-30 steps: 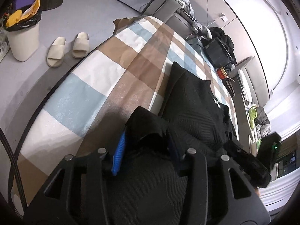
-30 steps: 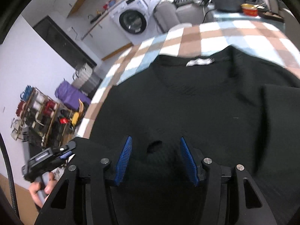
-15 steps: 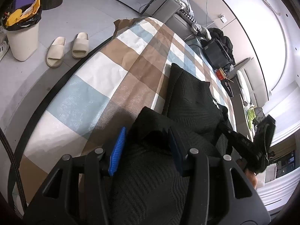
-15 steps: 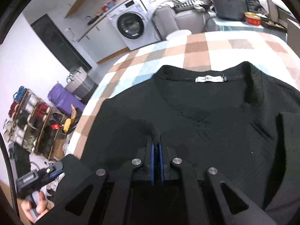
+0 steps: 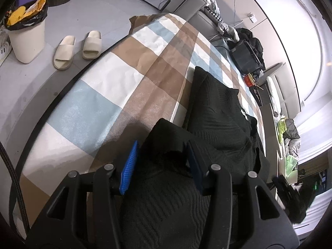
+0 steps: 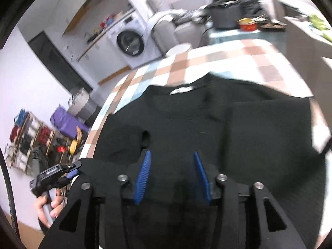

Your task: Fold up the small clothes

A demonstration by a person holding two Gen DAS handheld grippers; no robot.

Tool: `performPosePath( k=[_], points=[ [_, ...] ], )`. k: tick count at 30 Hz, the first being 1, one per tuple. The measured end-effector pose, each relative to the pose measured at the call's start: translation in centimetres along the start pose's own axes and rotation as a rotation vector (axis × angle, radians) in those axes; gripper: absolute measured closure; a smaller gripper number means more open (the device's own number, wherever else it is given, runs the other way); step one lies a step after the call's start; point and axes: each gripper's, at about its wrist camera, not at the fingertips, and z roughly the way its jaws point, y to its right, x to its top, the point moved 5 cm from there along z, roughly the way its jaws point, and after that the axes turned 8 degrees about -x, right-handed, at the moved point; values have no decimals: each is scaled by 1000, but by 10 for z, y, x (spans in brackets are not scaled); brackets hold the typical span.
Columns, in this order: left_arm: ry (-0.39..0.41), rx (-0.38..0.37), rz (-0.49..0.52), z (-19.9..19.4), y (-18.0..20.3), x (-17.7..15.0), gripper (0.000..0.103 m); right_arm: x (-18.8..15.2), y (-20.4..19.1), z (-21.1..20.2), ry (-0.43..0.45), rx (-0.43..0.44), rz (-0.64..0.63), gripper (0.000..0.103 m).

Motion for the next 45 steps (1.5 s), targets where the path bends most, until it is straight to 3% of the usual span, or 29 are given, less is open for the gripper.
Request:
performPosePath(
  k=[8, 10, 15, 22, 24, 25, 26, 33, 40, 45],
  points=[
    [9, -11, -25, 19, 2, 8, 57, -35, 91, -70, 58, -74, 188, 58],
    [43, -48, -8, 16, 6, 10, 85, -44, 112, -70, 39, -84, 248, 58],
    [109, -86, 55, -2, 27, 15, 93, -47, 142, -56, -2, -90, 326, 58],
    [130, -106, 82, -12, 44, 27, 96, -15, 159, -32, 39, -126, 403, 58],
    [129, -104, 86, -9, 47, 30, 97, -10, 167, -22, 27, -211, 414, 69],
    [129, -104, 87, -9, 47, 31, 97, -9, 169, -18, 26, -217, 421, 91],
    [129, -105, 88, -8, 48, 33, 97, -9, 171, -17, 30, -216, 430, 97],
    [155, -116, 109, -5, 59, 50, 98, 11, 163, -44, 161, -114, 404, 98],
    [230, -115, 152, 4, 92, 103, 98, 77, 152, -52, 264, -76, 385, 98],
    [256, -85, 152, 31, 104, 148, 98, 125, 148, -30, 289, -64, 400, 98]
  ],
)
